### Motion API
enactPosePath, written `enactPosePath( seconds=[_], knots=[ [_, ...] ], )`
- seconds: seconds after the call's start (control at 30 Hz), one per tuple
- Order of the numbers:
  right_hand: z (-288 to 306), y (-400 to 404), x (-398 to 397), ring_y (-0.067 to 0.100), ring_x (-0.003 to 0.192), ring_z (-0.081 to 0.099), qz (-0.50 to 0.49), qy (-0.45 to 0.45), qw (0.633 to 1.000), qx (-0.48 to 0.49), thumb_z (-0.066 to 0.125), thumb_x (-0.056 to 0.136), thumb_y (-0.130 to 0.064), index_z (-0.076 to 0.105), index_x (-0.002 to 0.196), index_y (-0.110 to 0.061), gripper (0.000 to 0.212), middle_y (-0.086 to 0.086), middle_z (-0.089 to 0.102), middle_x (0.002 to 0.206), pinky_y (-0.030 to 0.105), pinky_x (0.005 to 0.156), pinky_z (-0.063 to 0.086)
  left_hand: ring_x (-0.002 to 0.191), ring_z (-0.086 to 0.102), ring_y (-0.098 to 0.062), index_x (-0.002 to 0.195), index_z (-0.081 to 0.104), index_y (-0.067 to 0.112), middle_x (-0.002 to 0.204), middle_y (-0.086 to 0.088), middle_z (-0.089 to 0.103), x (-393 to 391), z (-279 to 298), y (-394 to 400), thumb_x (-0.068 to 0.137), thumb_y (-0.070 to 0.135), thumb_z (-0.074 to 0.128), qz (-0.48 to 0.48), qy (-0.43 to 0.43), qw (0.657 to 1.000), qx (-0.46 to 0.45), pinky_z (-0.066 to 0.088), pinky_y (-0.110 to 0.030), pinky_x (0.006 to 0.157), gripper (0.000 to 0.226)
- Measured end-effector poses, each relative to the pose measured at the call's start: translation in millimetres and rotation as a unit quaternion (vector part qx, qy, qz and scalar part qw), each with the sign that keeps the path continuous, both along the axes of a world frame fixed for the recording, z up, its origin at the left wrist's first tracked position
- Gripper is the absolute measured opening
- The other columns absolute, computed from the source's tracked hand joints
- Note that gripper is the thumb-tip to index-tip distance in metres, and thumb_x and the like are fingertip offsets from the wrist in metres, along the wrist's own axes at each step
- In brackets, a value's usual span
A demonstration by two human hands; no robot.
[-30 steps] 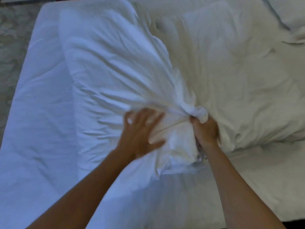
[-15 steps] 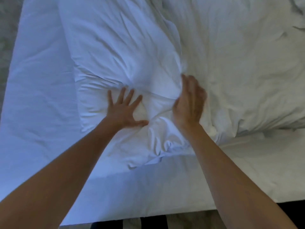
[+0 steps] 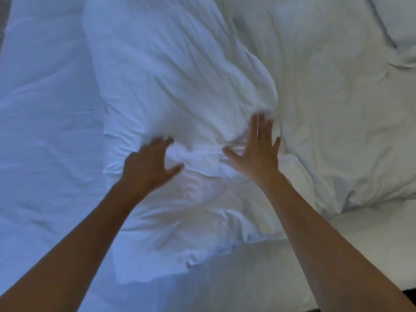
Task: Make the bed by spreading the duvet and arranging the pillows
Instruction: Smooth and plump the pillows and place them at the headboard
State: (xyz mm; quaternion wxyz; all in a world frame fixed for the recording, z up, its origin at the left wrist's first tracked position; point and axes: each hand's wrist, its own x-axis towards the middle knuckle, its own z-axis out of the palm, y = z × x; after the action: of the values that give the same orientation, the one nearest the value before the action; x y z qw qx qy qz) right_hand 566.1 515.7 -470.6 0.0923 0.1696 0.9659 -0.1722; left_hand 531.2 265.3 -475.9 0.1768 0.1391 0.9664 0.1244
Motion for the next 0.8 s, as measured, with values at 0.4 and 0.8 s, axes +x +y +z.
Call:
enactPosePath(
  seconds=[0.4,0.8],
  knots=[
    [27.8,-60.3,-213.1,0.038,0.150,-0.009,0.093,0.034,0.995,0.022,0.066,0.074,-0.068,-0.005,0.157,-0.027,0.116,-0.002,-0.009,0.165,0.069,0.112,0.003,0.150,-0.009,-0.029,0.155,-0.005,0.030,0.164,-0.002,-0.011,-207.7,24.6,-21.5,0.079,0.060,0.065,0.077,0.096,0.992,0.008,0.010,-0.064,0.114,0.108],
    [-49.5,-7.0,-289.9,0.043,0.149,0.002,0.069,-0.083,0.989,0.103,0.088,0.053,-0.059,-0.025,0.152,-0.017,0.156,0.010,-0.015,0.163,0.060,0.111,0.025,0.146,-0.022,-0.034,0.151,-0.020,0.029,0.159,-0.005,-0.029,-286.6,-79.1,53.9,0.043,0.098,0.049,-0.043,-0.027,0.992,-0.113,-0.007,-0.050,0.119,0.146]
  ],
)
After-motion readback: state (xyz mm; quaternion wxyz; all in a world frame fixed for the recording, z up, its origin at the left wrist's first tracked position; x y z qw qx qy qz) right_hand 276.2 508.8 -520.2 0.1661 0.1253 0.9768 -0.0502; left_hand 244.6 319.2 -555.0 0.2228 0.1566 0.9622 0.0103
